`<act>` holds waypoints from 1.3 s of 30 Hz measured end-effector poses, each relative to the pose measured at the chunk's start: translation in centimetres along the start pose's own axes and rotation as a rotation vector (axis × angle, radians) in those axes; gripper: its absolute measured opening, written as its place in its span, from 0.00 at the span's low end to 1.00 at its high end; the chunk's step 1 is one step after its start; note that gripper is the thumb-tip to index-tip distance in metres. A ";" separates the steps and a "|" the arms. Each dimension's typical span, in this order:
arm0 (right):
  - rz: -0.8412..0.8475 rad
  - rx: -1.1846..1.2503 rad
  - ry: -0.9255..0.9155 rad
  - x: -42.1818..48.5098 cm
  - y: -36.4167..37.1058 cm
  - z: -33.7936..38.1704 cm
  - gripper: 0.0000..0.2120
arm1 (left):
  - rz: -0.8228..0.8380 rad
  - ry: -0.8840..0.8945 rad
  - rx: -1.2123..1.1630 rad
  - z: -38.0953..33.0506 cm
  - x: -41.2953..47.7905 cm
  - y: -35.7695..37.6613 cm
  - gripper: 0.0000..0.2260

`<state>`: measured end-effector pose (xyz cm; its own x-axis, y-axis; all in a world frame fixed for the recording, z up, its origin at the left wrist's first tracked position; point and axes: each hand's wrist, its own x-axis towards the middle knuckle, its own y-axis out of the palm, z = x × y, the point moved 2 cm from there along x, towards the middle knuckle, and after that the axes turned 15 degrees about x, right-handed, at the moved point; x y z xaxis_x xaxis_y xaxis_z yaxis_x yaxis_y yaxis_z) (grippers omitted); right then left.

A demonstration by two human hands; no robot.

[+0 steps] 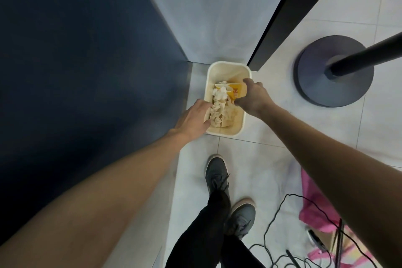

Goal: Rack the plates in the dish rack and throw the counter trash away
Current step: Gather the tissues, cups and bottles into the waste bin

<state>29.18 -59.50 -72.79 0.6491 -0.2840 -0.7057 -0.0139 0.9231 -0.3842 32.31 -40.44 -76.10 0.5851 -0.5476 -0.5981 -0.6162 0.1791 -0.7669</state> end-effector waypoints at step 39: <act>0.055 -0.104 -0.801 -52.0 -7.8 13.2 0.22 | -0.804 0.042 -0.441 -17.8 -48.5 -25.1 0.17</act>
<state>5.56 -48.52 -25.27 0.9926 0.0688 -0.0998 -0.1062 0.8905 -0.4425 10.03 -32.92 -23.72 0.9103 -0.4034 0.0929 -0.1822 -0.5921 -0.7850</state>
